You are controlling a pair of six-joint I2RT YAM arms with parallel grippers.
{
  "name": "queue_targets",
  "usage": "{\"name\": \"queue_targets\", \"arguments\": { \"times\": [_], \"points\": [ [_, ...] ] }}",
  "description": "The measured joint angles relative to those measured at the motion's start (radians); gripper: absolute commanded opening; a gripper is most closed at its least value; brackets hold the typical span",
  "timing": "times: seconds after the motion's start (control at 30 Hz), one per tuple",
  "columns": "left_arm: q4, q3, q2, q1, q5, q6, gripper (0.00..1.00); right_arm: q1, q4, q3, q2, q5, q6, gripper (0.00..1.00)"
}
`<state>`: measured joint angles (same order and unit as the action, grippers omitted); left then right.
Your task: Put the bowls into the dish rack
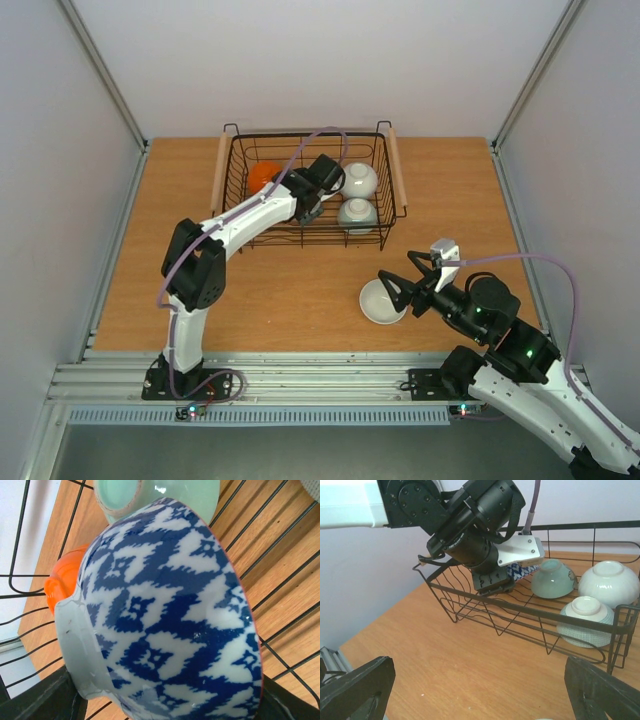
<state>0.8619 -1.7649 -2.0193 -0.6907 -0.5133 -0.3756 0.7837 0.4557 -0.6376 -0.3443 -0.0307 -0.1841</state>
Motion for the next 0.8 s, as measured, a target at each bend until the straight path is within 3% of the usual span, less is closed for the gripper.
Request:
{"name": "queue_targets", "arguments": {
  "times": [0.27, 0.8],
  "points": [
    [0.079, -0.119, -0.095, -0.005, -0.027, -0.002, 0.00, 0.000, -0.005, 0.016, 0.000, 0.006, 0.000, 0.94],
    [0.085, -0.086, -0.104, -0.014, -0.041, -0.067, 0.00, 0.000, -0.023, 0.031, -0.030, 0.007, 0.000, 0.94]
  ]
}}
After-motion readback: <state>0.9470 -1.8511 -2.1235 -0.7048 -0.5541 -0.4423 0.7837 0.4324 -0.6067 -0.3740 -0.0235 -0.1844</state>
